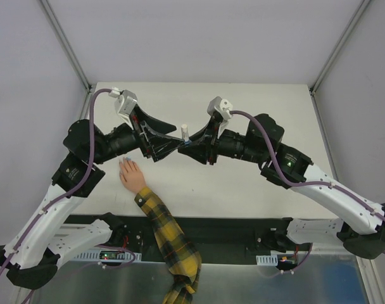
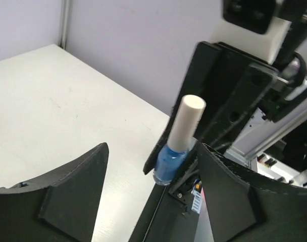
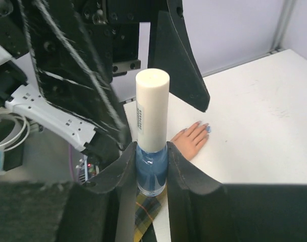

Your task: Paint the nails

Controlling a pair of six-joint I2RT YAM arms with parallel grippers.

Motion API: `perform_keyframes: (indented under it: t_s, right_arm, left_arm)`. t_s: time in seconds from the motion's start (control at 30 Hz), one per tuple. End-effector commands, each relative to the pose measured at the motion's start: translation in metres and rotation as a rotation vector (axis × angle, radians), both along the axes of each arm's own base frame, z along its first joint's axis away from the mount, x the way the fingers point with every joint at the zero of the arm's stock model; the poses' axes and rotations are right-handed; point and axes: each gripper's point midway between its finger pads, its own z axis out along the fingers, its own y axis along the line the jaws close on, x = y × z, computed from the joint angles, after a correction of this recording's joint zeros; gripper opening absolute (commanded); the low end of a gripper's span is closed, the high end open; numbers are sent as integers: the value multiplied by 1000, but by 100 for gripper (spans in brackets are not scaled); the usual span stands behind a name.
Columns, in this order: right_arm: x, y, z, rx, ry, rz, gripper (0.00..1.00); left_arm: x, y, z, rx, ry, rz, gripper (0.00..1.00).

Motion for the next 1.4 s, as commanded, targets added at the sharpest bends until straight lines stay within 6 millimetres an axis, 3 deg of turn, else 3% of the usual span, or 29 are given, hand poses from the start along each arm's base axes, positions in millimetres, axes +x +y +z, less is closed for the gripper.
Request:
perform_keyframes:
  t_s: [0.0, 0.07, 0.27, 0.4, 0.53, 0.57, 0.67, 0.8, 0.83, 0.9, 0.93, 0.97, 1.0, 1.03, 1.07, 1.1, 1.13, 1.2, 1.37]
  right_arm:
    - [19, -5, 22, 19, -56, -128, 0]
    - [20, -3, 22, 15, -54, -134, 0]
    - [18, 4, 19, 7, -42, -118, 0]
    - [18, 6, 20, 9, -36, -125, 0]
    - [17, 6, 24, 17, -35, -125, 0]
    - [16, 5, 25, 19, -36, -125, 0]
    - [16, 4, 29, 31, -33, -126, 0]
    - [9, 6, 34, 43, -30, -90, 0]
    - [6, 6, 35, 43, -35, -73, 0]
    - [-12, 7, 35, 43, -51, 40, 0]
    - [-15, 5, 34, 43, -55, 85, 0]
    - [-25, 6, 35, 49, -42, 157, 0]
    - [-58, 5, 36, 68, -46, 370, 0]
    - [-71, 1, 39, 88, -40, 484, 0]
    - [-92, -4, 63, 184, -61, 611, 0]
    - [-114, -12, 51, 185, -30, 758, 0]
    - [-122, -16, 57, 225, -38, 804, 0]
    - [-125, -19, 67, 264, -34, 830, 0]
    - [-101, -18, 60, 274, -25, 718, 0]
  left_arm:
    - [19, 4, 18, -70, 9, 98, 64]
    - [20, 4, 18, -78, 14, 100, 59]
    - [17, -1, 28, -137, -11, 61, 61]
    - [17, -7, 22, -131, 6, 29, 59]
    - [19, -11, 15, -117, 23, 18, 51]
    - [19, -11, 12, -112, 29, 16, 42]
    - [18, -13, 8, -103, 32, 2, 33]
    - [13, -16, 4, -89, 31, -33, 0]
    - [6, -18, 3, -79, 21, -77, 0]
    - [-10, -25, 3, -44, -29, -202, 0]
    - [-41, -27, -1, -7, -67, -396, 0]
    - [-57, -27, 0, 10, -96, -507, 0]
    - [-64, -28, -5, 25, -84, -590, 0]
    - [-73, -26, 0, 15, -140, -659, 0]
    - [-90, -19, -7, 27, -109, -772, 0]
    - [-96, -16, -7, 18, -121, -797, 0]
    - [-99, -14, -4, 3, -160, -807, 0]
    - [-102, -12, -1, -26, -206, -792, 0]
    - [-92, -15, 8, -45, -238, -694, 0]
